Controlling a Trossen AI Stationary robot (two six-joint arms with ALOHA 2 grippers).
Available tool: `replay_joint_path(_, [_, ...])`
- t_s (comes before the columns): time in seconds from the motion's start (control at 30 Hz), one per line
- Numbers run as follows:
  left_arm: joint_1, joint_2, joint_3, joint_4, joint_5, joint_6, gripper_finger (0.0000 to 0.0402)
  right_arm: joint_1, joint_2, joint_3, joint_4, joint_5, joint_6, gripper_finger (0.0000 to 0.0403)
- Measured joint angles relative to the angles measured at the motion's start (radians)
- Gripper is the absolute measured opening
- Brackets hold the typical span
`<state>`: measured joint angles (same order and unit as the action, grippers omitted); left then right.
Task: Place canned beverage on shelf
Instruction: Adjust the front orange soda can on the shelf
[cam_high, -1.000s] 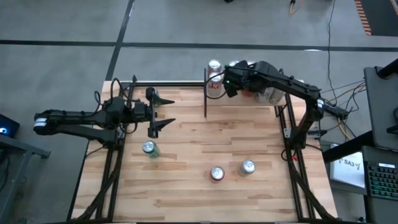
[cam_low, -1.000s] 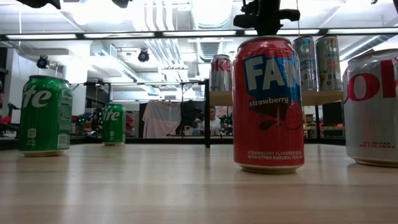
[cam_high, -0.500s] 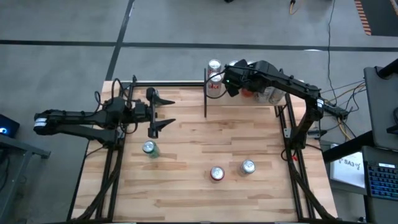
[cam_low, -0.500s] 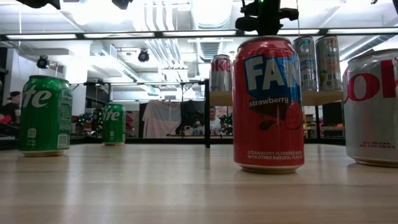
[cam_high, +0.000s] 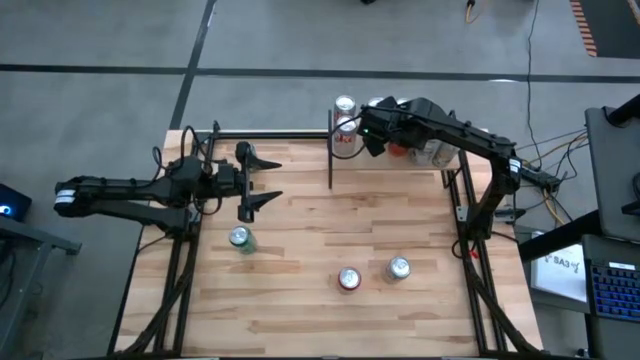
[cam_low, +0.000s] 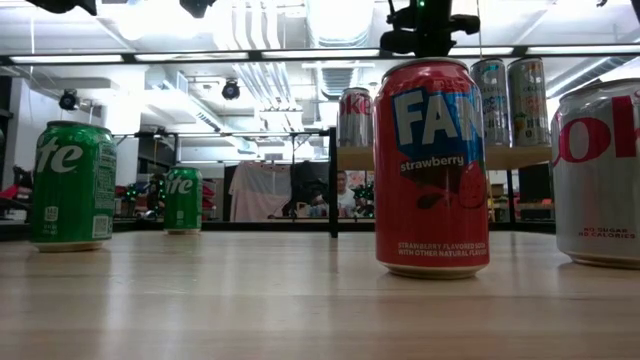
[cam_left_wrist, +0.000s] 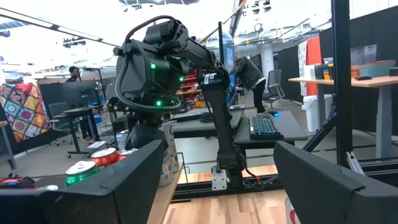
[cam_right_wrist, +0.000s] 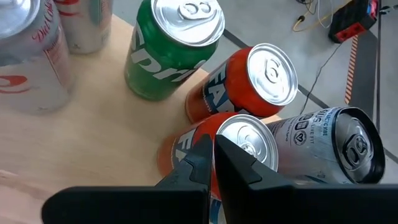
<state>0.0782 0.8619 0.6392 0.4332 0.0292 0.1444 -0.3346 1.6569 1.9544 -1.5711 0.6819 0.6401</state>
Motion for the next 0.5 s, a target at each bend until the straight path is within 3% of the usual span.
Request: replay_joint_path(0.5, [0.0, 0.0, 0.0, 0.0, 0.0, -0.005, 0.0291, -0.026, -0.013, -0.057, 0.001, 0.002, 0.003, 0.0009])
